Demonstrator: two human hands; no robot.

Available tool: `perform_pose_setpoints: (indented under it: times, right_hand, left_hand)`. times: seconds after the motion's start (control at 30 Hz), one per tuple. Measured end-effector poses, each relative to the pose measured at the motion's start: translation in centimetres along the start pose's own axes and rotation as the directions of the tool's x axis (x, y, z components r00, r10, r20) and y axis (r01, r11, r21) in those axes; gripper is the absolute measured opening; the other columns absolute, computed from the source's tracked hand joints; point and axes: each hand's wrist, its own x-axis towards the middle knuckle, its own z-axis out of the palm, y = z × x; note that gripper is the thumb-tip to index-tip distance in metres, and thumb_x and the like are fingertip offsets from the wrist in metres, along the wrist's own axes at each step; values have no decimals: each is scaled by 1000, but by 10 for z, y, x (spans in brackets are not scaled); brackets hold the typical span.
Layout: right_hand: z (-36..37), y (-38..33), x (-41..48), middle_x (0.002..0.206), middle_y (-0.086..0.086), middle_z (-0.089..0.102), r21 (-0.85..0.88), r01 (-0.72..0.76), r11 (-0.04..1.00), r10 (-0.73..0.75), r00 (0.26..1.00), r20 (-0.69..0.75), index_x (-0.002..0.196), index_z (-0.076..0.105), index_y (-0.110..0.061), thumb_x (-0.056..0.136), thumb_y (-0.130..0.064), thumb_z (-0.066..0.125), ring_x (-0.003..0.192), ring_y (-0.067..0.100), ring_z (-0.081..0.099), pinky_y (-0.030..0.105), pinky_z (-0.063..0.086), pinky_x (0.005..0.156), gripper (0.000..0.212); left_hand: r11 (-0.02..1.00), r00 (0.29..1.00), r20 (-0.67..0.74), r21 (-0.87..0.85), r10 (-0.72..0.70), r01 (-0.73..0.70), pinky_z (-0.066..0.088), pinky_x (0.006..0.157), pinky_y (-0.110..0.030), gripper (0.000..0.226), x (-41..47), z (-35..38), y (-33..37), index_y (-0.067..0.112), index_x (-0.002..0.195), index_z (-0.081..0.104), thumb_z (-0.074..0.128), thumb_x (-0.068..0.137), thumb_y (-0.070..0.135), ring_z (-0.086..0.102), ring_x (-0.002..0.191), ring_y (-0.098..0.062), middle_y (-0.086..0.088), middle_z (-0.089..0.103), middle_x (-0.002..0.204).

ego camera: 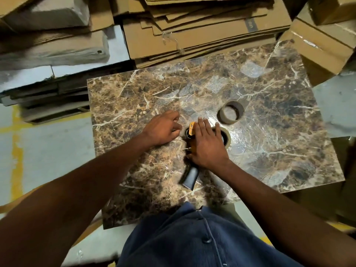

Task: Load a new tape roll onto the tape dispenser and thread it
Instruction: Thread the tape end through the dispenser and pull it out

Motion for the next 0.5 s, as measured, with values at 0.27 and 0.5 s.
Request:
perform_pose_setpoints:
  times: [0.27, 0.5]
  right_hand:
    - [3, -17, 1, 169, 23, 15, 56, -113, 992, 115, 993, -36, 160, 18, 0, 88, -71, 50, 156, 37, 18, 63, 13, 124, 106]
    - [9, -20, -1, 169, 24, 17, 58, -103, 993, 107, 992, -71, 160, 17, 1, 95, -64, 41, 155, 39, 21, 64, 14, 123, 95]
  left_hand:
    - [998, 998, 16, 5, 69, -69, 36, 80, -29, 28, 10, -4, -7, 23, 122, 80, 66, 102, 36, 53, 111, -21, -3, 56, 117]
    - [993, 994, 19, 34, 108, -109, 48, 83, -33, 26, 12, -2, -11, 22, 119, 80, 68, 101, 35, 55, 110, -22, -5, 57, 115]
